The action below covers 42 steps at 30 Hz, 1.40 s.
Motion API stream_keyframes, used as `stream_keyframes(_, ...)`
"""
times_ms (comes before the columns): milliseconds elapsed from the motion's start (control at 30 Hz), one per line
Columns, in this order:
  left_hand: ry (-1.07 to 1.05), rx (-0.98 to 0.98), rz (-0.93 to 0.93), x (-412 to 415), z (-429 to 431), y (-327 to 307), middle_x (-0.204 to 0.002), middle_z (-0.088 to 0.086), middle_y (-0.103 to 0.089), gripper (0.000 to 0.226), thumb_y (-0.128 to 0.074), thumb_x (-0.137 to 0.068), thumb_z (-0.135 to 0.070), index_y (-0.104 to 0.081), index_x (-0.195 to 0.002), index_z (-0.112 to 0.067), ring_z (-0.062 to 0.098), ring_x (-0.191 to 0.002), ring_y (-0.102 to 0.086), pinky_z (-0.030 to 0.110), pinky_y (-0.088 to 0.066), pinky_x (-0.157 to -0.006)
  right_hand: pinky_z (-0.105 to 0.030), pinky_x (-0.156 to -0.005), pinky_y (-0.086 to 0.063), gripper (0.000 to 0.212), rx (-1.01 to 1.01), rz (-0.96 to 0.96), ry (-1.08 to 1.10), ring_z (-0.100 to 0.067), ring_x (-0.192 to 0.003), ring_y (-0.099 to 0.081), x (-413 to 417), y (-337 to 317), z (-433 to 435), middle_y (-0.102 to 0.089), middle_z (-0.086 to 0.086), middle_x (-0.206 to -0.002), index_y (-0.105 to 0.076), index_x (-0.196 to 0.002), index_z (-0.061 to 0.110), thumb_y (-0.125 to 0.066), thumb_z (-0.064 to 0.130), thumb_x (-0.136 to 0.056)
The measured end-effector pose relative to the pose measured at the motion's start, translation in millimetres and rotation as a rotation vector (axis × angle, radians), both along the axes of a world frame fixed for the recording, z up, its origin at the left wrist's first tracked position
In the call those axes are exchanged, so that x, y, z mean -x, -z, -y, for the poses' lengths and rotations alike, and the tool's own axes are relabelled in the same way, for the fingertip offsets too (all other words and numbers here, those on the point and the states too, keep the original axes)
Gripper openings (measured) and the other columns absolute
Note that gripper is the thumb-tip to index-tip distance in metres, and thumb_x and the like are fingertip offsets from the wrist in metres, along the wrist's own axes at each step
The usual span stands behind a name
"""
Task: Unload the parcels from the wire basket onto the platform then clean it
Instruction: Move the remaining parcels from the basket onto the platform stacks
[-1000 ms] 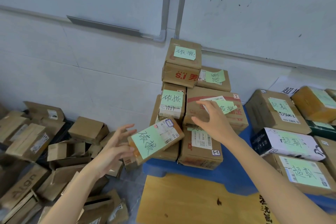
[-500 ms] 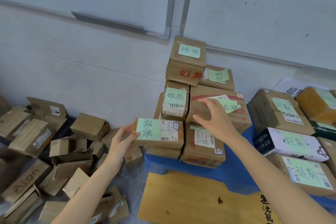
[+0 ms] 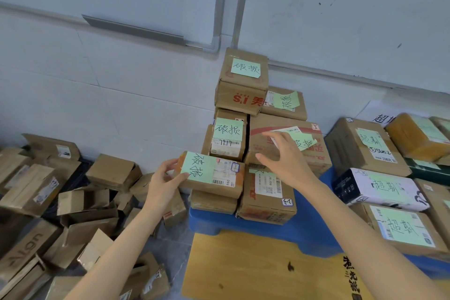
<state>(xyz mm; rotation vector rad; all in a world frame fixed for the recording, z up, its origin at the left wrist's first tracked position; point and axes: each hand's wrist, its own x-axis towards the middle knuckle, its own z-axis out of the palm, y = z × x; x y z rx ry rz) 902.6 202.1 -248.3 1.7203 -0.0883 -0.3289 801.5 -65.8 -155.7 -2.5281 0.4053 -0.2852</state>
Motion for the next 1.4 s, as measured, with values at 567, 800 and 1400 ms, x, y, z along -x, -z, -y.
stream_keyframes(567,0.370,-0.701,0.948,6,121,-91,-0.153,-0.003,-0.041,0.072,-0.029,-0.087,-0.065,-0.039,-0.148,-0.029,0.025,-0.137,-0.038,0.042,-0.030,-0.112,-0.041,-0.110,-0.033,0.062,0.363,-0.106,0.105,-0.021,-0.143,-0.026,54,-36,66,-0.028,0.003,-0.158,-0.032,-0.152,0.029,-0.054,0.045,-0.097)
stream_keyframes(800,0.533,-0.725,1.122,64,230,-126,-0.148,-0.002,-0.048,0.064,-0.036,-0.087,-0.060,-0.048,-0.141,-0.028,0.023,-0.132,-0.044,0.042,-0.035,-0.106,-0.044,-0.120,-0.021,0.068,0.402,-0.163,0.322,-0.022,-0.151,-0.009,156,-66,139,-0.014,0.001,-0.164,-0.019,-0.156,0.032,-0.048,0.051,-0.098)
stream_keyframes(1400,0.827,-0.553,1.291,389,468,-157,-0.163,-0.005,-0.020,0.090,-0.008,-0.076,-0.075,-0.024,-0.155,-0.035,0.021,-0.150,-0.016,0.042,-0.017,-0.119,-0.047,-0.118,-0.022,0.071,0.379,-0.200,0.735,-0.022,-0.150,-0.014,542,-102,292,-0.015,0.000,-0.163,-0.020,-0.156,0.030,-0.047,0.057,-0.096)
